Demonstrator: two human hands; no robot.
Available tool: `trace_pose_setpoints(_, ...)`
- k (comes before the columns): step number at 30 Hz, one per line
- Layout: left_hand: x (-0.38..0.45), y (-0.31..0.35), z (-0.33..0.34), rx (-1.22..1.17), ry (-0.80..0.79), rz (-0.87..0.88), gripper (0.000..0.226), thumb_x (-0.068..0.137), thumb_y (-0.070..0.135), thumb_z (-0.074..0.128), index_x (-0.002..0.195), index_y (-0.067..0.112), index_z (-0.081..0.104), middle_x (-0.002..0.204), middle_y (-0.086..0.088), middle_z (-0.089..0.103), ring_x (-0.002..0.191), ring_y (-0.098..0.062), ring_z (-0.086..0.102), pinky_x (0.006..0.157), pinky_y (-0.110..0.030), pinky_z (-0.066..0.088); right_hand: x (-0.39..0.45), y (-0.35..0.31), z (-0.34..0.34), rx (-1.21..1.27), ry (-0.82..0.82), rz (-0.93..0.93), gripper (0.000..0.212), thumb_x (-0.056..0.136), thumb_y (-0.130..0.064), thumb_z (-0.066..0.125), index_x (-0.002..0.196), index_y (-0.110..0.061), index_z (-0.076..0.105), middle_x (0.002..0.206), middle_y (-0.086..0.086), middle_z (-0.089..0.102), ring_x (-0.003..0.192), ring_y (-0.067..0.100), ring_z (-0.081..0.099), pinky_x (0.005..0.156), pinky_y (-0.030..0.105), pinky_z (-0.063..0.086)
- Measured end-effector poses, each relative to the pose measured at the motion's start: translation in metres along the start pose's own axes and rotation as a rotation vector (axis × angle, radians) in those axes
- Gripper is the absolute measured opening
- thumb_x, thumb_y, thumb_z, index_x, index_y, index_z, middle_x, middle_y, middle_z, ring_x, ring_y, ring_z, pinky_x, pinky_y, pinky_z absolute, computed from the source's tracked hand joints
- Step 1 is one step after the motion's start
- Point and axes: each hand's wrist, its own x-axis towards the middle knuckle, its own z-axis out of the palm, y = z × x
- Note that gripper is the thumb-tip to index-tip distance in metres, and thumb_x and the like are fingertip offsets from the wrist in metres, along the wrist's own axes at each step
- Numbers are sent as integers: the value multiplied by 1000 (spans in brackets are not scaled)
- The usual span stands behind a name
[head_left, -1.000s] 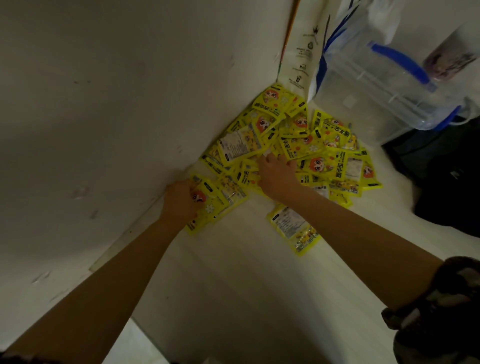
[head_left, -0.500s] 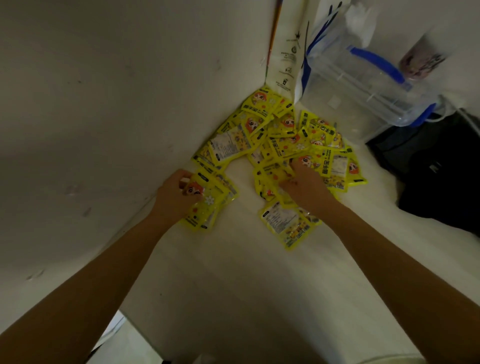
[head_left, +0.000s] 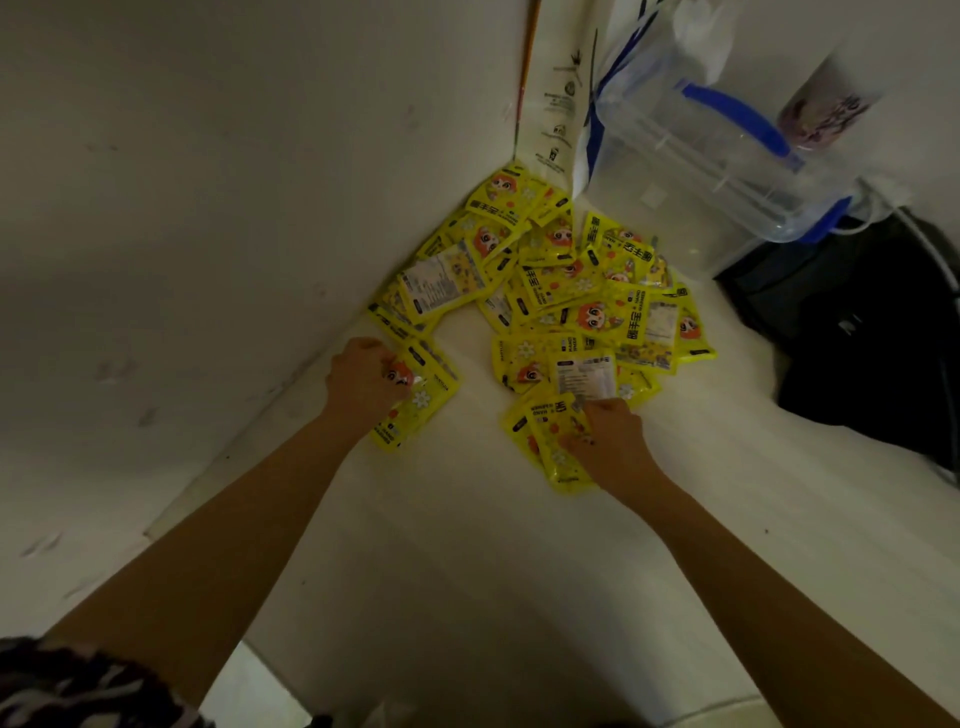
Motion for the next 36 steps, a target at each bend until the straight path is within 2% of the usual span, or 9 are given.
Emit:
trace_pose_setpoints(3,-2,1,3,47,-26,-18,27,76,26,73,99,14,63,107,-10,63,102,-34,59,84,-40,48,-4,-3,3,-22,-17,7,41,90,-31,58,124,-8,55,135,14,41,124,34,39,106,37,30)
trace_pose_setpoints(6,-5,2,7,32,-42,-39,40,80,28,71,115,14,58,113,-11,63,105,-35,59,90,-45,49,-7,-9,6,11,-11,61,47,89,-34,59,130,-14,51,139,13,35,120,38,44,103,44,39)
trace_pose_setpoints(10,-13,6,13,65,-13,-45,40,81,30,70,117,15,58,116,-12,57,101,-33,60,94,-45,44,-9,-8,9,40,-24,102,49,89,-35,59,133,-17,48,136,15,43,122,38,45,101,48,41)
trace_pose_setpoints(14,-30,11,15,75,12,-33,35,84,25,65,117,18,54,113,-8,52,99,-28,57,93,-42,37,-13,-3,7,38,-60,95,50,94,-35,51,141,-21,38,142,10,45,130,35,38,103,45,32)
trace_pose_setpoints(17,-47,8,18,-63,3,-13,32,82,22,68,110,16,54,105,-9,55,92,-29,60,82,-42,49,-21,2,3,105,-67,63,52,94,-35,52,142,-23,37,143,7,45,131,31,41,105,45,31)
trace_pose_setpoints(21,-76,8,23,-299,-41,-59,30,82,12,70,104,9,51,95,-9,61,77,-25,60,52,-22,47,-37,10,-3,335,-36,35,54,92,-28,58,141,-17,41,142,9,48,128,29,47,106,43,38)
trace_pose_setpoints(25,-104,11,33,-458,-73,-114,29,82,12,69,105,12,51,101,-11,63,78,-26,66,62,-38,59,-58,19,-7,420,17,35,48,92,-27,59,135,-9,48,130,12,58,119,29,55,95,34,43)
trace_pose_setpoints(29,-133,20,42,-632,-76,-162,23,85,7,66,103,13,52,89,-2,63,55,-9,64,44,-21,49,-82,33,-4,524,94,68,29,90,-28,61,113,-9,60,108,10,67,102,28,62,87,41,51)
trace_pose_setpoints(36,-161,20,52,-728,-128,-133,27,82,8,70,104,16,57,95,-8,67,78,-25,66,66,-39,55,-128,39,21,659,213,159,26,88,-25,63,111,-15,60,105,5,69,98,27,65,85,46,54)
